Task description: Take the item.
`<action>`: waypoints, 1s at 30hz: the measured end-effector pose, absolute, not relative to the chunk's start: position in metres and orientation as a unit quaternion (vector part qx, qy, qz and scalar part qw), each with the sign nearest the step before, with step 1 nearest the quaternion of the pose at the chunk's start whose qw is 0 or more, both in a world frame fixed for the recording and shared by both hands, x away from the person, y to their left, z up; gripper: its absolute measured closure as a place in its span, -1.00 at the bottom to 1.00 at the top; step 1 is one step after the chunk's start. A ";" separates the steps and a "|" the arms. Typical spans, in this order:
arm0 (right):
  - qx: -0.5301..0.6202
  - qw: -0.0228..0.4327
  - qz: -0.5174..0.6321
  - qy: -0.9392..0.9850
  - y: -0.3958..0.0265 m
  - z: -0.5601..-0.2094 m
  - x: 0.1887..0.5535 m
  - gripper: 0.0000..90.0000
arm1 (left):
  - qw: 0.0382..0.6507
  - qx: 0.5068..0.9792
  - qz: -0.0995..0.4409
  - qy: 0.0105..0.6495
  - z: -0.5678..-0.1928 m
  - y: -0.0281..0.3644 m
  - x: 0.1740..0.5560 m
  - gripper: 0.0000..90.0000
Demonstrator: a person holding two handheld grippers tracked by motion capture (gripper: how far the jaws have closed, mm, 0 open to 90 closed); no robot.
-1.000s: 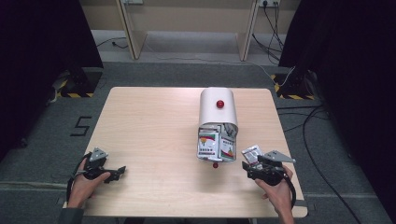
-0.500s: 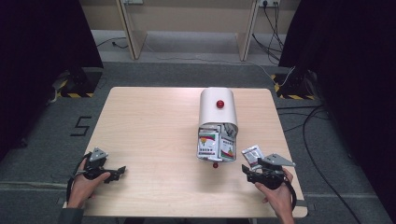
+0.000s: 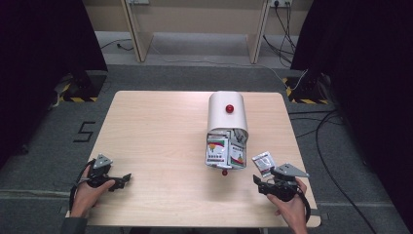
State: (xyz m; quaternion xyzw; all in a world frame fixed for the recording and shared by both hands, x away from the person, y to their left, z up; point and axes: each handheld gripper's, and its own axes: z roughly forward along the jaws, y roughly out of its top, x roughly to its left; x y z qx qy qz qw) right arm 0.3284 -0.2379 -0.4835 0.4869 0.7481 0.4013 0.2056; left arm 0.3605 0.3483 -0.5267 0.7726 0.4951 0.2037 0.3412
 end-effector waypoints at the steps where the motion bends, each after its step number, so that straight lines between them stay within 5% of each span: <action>1: 0.486 0.206 0.401 0.749 -0.238 -0.484 0.328 -0.46 | 0.341 0.773 0.204 0.495 -0.527 0.348 0.360 -1.00; 30: 0.482 0.196 0.393 0.758 -0.235 -0.501 0.306 -0.46 | 0.341 0.773 0.204 0.495 -0.527 0.348 0.360 -1.00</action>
